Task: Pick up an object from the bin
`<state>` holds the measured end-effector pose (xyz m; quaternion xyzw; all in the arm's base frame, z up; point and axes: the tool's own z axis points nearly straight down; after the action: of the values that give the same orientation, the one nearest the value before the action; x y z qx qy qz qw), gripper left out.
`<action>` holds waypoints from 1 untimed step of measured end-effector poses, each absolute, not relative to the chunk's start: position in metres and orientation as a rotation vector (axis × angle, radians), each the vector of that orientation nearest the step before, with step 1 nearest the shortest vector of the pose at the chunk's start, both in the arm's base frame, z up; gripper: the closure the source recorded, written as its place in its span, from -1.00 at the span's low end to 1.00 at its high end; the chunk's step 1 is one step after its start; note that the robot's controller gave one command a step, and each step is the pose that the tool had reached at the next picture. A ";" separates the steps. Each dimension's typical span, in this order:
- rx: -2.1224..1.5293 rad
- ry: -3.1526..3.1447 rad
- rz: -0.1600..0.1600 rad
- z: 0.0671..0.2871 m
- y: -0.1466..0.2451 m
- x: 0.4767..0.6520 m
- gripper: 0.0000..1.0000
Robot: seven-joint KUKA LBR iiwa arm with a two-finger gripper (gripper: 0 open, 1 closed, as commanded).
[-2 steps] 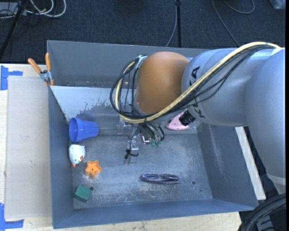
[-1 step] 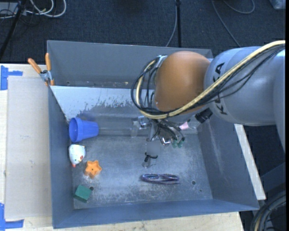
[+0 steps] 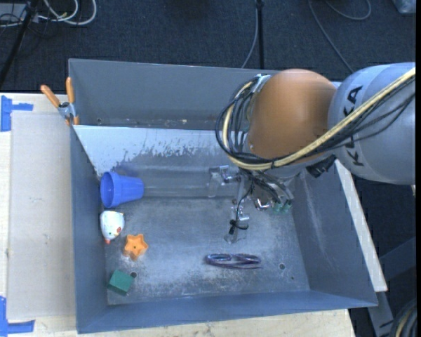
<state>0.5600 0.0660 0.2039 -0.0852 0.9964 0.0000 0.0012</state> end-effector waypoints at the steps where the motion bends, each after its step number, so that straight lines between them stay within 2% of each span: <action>1: -0.049 3.141 0.000 0.185 0.056 0.547 -1.00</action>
Offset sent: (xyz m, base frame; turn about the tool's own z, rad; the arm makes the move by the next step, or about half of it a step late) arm -0.0387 -0.0425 -0.0239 -0.1221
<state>0.5471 0.0561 0.1849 -0.0157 0.9999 0.0001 0.0002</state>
